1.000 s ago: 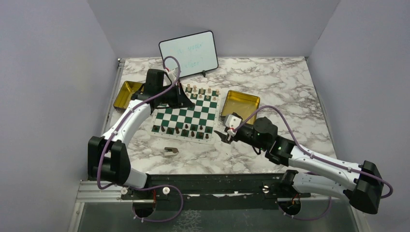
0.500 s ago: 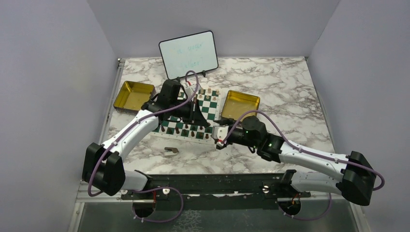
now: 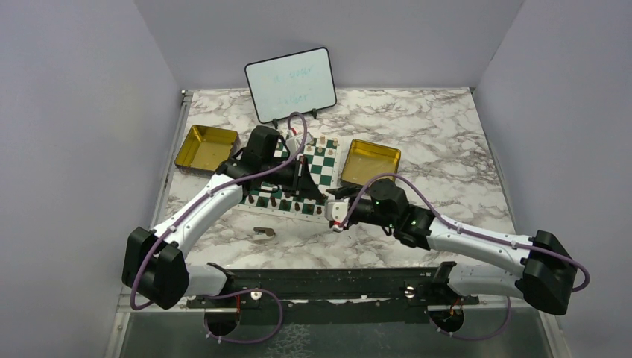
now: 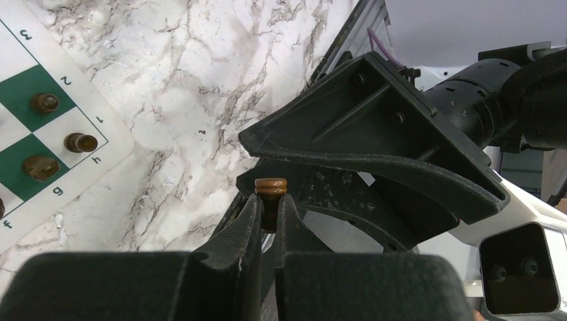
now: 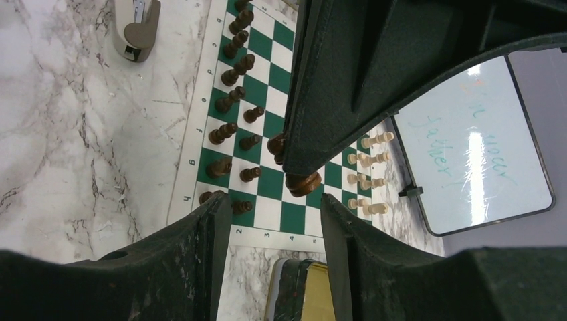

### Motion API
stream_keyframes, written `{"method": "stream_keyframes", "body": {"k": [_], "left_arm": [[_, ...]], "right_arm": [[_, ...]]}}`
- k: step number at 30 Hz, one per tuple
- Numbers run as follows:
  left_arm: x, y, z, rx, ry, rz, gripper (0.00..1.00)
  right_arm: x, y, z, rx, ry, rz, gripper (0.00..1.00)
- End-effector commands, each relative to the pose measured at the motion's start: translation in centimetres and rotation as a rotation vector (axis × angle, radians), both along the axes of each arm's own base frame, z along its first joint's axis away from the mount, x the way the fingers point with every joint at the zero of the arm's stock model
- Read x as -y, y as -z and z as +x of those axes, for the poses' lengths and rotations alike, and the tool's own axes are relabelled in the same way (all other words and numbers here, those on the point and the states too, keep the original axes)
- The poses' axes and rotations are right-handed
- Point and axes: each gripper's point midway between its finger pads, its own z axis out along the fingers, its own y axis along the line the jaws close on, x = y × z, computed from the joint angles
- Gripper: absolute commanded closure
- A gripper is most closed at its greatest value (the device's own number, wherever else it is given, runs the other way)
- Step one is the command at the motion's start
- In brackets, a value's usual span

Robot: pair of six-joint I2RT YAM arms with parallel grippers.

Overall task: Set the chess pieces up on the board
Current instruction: Place the chess piece on the chessboard.

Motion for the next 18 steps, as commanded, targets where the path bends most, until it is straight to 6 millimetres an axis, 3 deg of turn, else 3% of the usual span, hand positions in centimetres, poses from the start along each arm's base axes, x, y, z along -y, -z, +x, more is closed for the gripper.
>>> {"method": "stream_keyframes", "body": {"k": [1,9,14,18], "left_arm": [[0.4,0.0,-1.1,-0.008,0.045,-0.017,0.94],[0.6,0.4,-1.4,-0.015,0.056,-0.010,0.94],[0.7,0.6,-1.4,-0.021,0.057,-0.006,0.94],[0.7,0.7,-1.4,-0.028,0.060,-0.007,0.94]], "right_arm": [[-1.1,-2.3,0.1,0.050,-0.034,0.042,0.44],[-1.3,-2.7,0.4,0.069,-0.037,0.037,0.44],[-1.3,-2.5,-0.3,0.065,-0.075,0.025,0.57],[-1.4,-1.5,-1.9,0.047,-0.154,0.009,0.59]]}}
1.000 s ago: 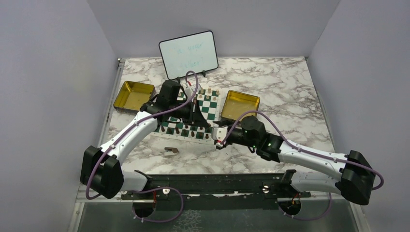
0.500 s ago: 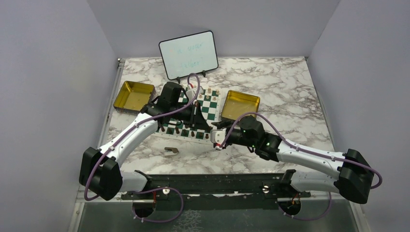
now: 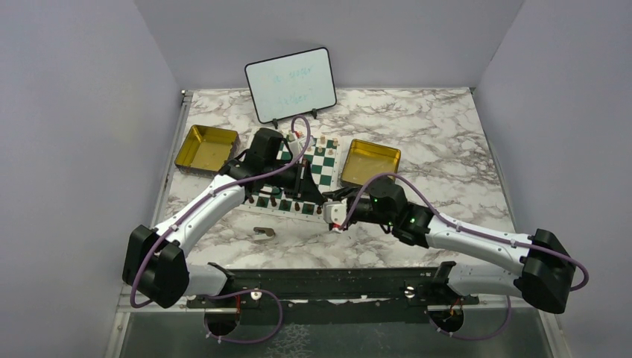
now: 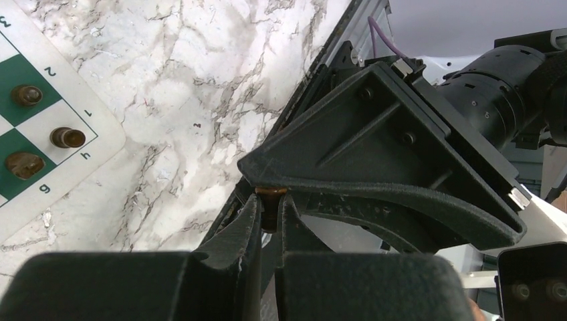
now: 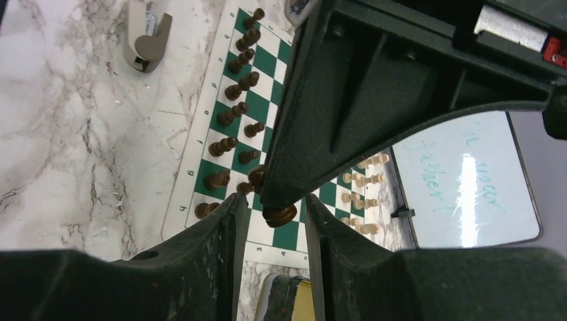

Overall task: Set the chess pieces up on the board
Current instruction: Place the chess piece on the chessboard.

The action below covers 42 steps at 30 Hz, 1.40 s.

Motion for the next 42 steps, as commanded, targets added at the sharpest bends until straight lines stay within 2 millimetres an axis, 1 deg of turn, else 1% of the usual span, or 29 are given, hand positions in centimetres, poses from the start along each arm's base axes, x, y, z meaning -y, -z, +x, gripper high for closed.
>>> {"method": "stream_keyframes", "body": {"k": [1,2,4,8,10,12,15,16,18,23,30,33,36,39,42], "left_arm": [[0.3,0.1,-0.6,-0.015,0.032,-0.016,0.94],[0.3,0.1,-0.6,-0.015,0.032,-0.016,0.94],[0.3,0.0,-0.6,-0.013,0.032,-0.019,0.94],[0.4,-0.3,-0.3,-0.011,0.019,-0.020,0.93],[0.4,-0.7,-0.2,-0.001,0.012,-0.024,0.91],[0.4,-1.3,-0.1,0.013,0.007,-0.032,0.90],[0.5,-2.1,0.0,0.025,0.000,-0.045,0.86],[0.5,-2.3,0.0,0.029,-0.001,-0.049,0.82],[0.5,-2.7,0.1,0.038,-0.011,-0.054,0.71],[0.2,-4.0,1.0,0.102,-0.069,-0.052,0.58],[-0.6,-6.3,2.6,0.214,-0.190,-0.059,0.57],[-0.5,-7.3,2.7,0.236,-0.211,-0.087,0.57],[-0.8,-7.6,3.2,0.254,-0.247,-0.084,0.56],[-1.0,-7.5,3.6,0.262,-0.272,-0.077,0.56],[-0.7,-7.4,3.6,0.246,-0.269,-0.092,0.60]], "right_arm": [[-0.6,-0.6,-2.2,0.004,-0.124,0.013,0.59],[-0.7,-0.6,-2.4,0.001,-0.137,0.012,0.60],[-0.8,-0.6,-2.7,-0.003,-0.155,0.012,0.66],[-0.9,-0.6,-3.2,-0.019,-0.181,0.019,0.87],[-0.9,-0.6,-3.2,-0.037,-0.172,0.029,0.94],[-0.8,-0.7,-2.9,-0.057,-0.139,0.044,0.99],[-0.6,-1.2,-2.2,-0.076,-0.075,0.080,0.99],[-0.6,-1.5,-2.0,-0.086,-0.055,0.102,0.99],[-0.5,-1.9,-1.7,-0.100,-0.027,0.134,0.99],[0.0,-3.3,-0.6,-0.142,0.077,0.251,0.99],[0.8,-4.7,1.6,-0.226,0.258,0.388,0.99],[1.0,-5.6,1.9,-0.242,0.283,0.450,0.99],[1.1,-6.3,1.9,-0.251,0.285,0.492,0.99],[0.8,-6.3,1.8,-0.264,0.275,0.497,0.99],[0.7,-6.3,1.7,-0.273,0.270,0.501,0.99]]}}
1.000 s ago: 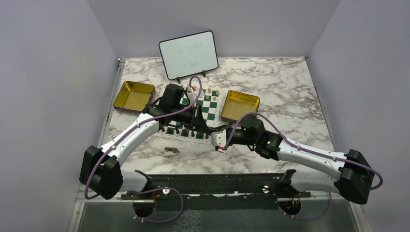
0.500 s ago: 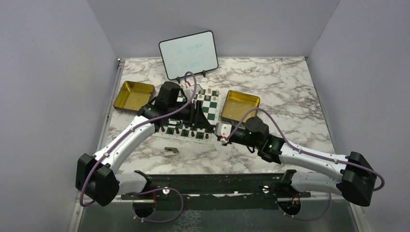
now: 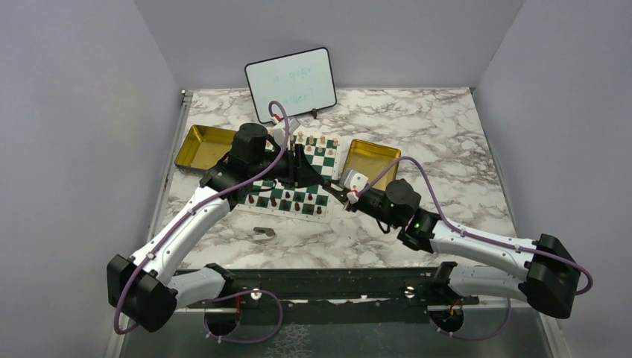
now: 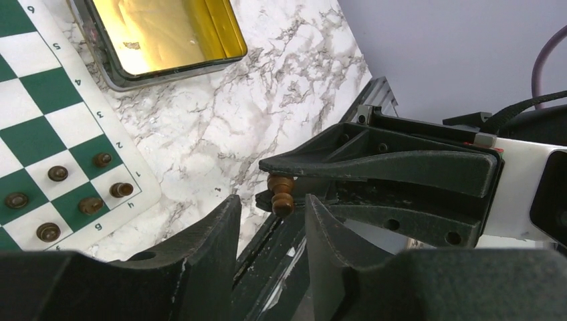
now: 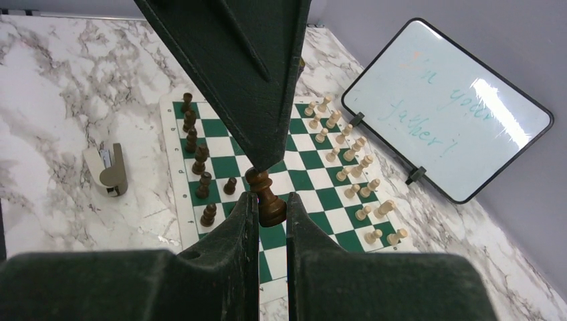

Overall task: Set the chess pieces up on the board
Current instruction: Place the chess piece on the chessboard.

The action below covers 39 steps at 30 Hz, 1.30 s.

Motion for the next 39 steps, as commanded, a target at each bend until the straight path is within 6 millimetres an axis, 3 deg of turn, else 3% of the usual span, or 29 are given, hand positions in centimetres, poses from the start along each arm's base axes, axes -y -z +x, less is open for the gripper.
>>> {"method": "stream_keyframes", "body": {"k": [1,11,23,29,35,39], "left_arm": [[0.4,-1.7,0.7,0.040,-0.032,-0.049,0.62],[1.0,-1.7,0.2,0.001,-0.007,-0.101,0.67],[0.8,-0.4,0.3,-0.013,-0.021,-0.079,0.60],[1.0,-0.9,0.0,-0.017,-0.002,-0.104,0.70],[1.1,-0.9,-0.2,-0.028,0.004,-0.109,0.88],[0.8,-0.6,0.0,-0.027,-0.018,-0.088,0.94]], "right_arm": [[0.0,-1.5,0.0,-0.005,0.014,0.076,0.99],[-0.3,-1.6,0.4,-0.034,0.031,0.098,0.99],[-0.1,-2.0,0.8,-0.035,0.059,0.129,0.99],[-0.3,-2.1,0.9,-0.038,0.059,0.136,0.99],[-0.2,-1.7,1.4,-0.055,0.090,0.138,0.99],[-0.2,-1.3,1.4,-0.068,0.094,0.137,0.91]]}}
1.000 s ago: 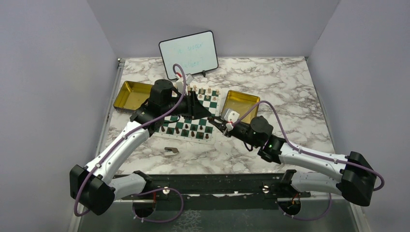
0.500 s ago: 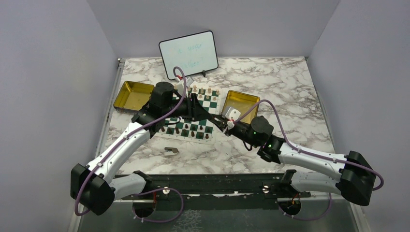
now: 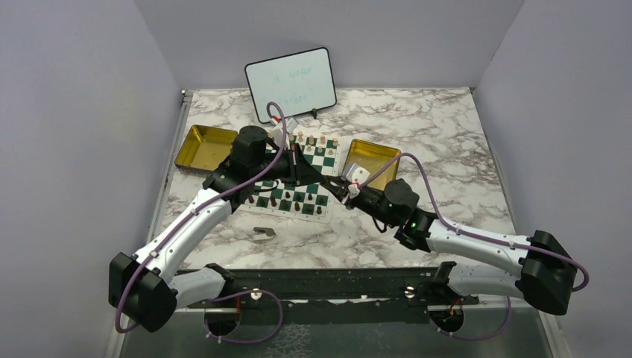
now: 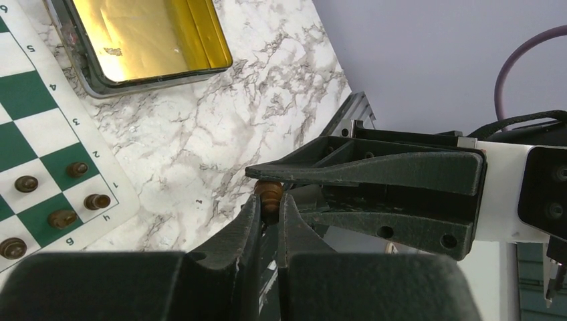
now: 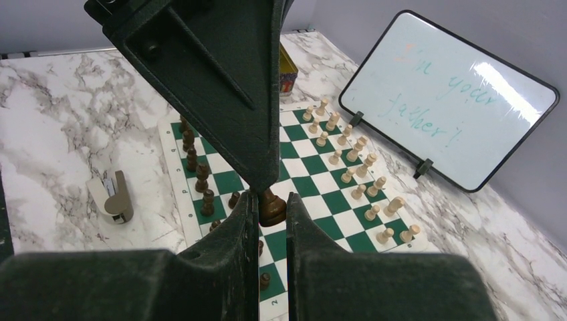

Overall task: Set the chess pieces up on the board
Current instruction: Place the chess piece on the chessboard.

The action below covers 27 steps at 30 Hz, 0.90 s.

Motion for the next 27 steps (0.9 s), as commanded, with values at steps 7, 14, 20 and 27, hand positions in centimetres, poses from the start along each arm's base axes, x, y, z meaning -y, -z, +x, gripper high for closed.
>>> {"method": "stream_keyframes", "body": {"k": [7,14,20,27], "left_arm": [[-0.8,0.8,1.1,0.033,-0.067,0.078,0.95],[-3.4,2.7,4.1,0.085,-0.211,0.277,0.96],[-6.0,5.1,6.6,0.087,-0.327,0.474,0.95],[-8.4,8.5,9.0,0.055,-0.421,0.681,0.95]], "right_arm": [[1.0,0.7,-0.1,-0.033,0.042,0.032,0.54],[3.2,1.7,-1.7,-0.074,0.046,0.059,0.01],[4.5,2.4,-3.4,-0.090,0.014,0.055,0.00],[6.5,1.8,-3.1,-0.163,0.108,0.115,0.00]]}}
